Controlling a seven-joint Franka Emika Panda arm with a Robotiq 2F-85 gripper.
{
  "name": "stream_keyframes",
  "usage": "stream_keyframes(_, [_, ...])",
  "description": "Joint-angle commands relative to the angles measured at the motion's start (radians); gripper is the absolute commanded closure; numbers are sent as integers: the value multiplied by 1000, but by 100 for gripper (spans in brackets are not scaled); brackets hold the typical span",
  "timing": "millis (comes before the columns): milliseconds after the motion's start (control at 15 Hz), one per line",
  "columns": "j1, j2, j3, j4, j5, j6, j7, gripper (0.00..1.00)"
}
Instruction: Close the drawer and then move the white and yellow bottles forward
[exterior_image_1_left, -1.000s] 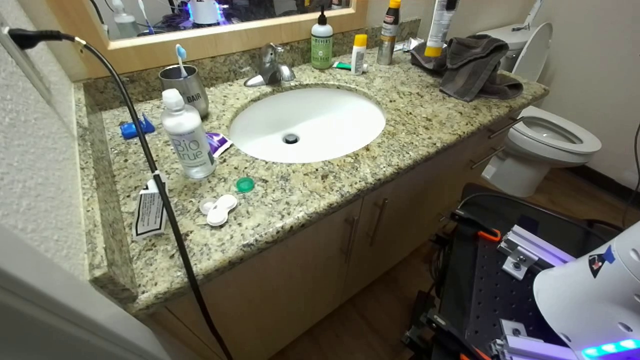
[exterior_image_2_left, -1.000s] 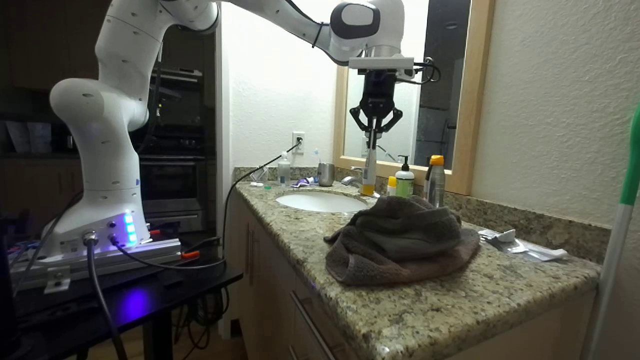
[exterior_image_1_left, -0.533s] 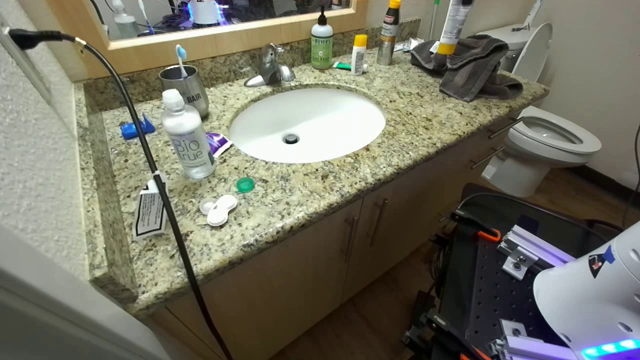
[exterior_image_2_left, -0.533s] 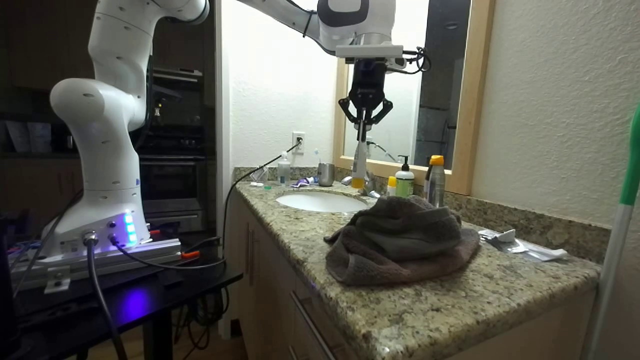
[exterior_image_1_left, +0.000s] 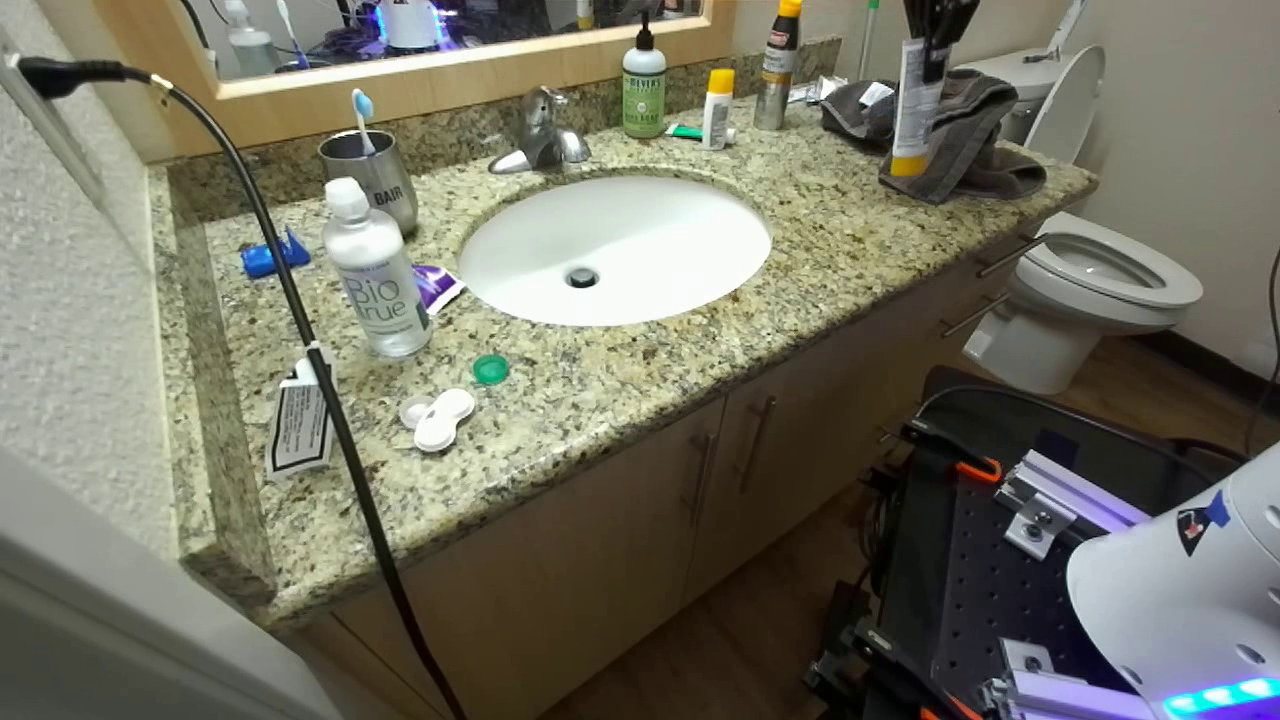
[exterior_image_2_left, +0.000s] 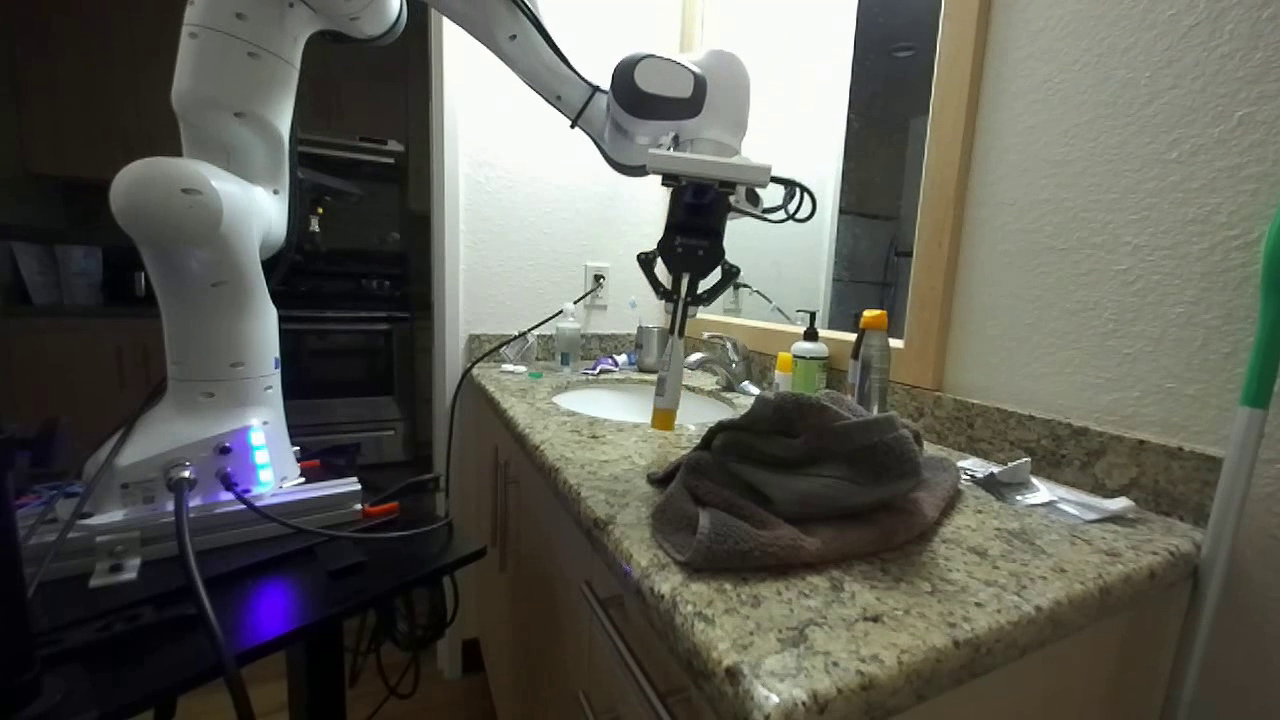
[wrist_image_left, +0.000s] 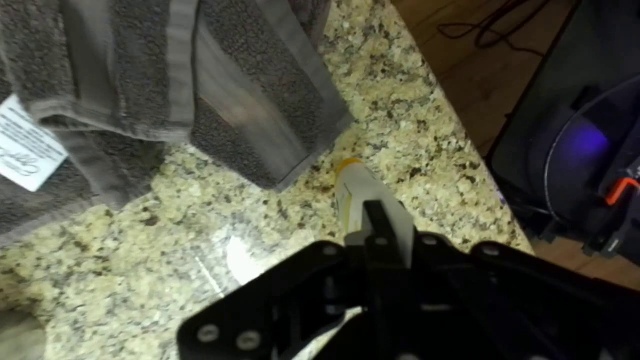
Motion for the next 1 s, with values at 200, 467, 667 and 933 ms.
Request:
stream_keyframes(200, [14,-106,-83,-174,77,78,-52,99])
stream_keyframes(467, [17,-174,-133,-252,196,162,-84,99])
stream_keyframes(667, [32,-232,-156,-338,190,289,-77,99])
stream_keyframes(933, [45,-278,-175,-413,163,393,-59,99])
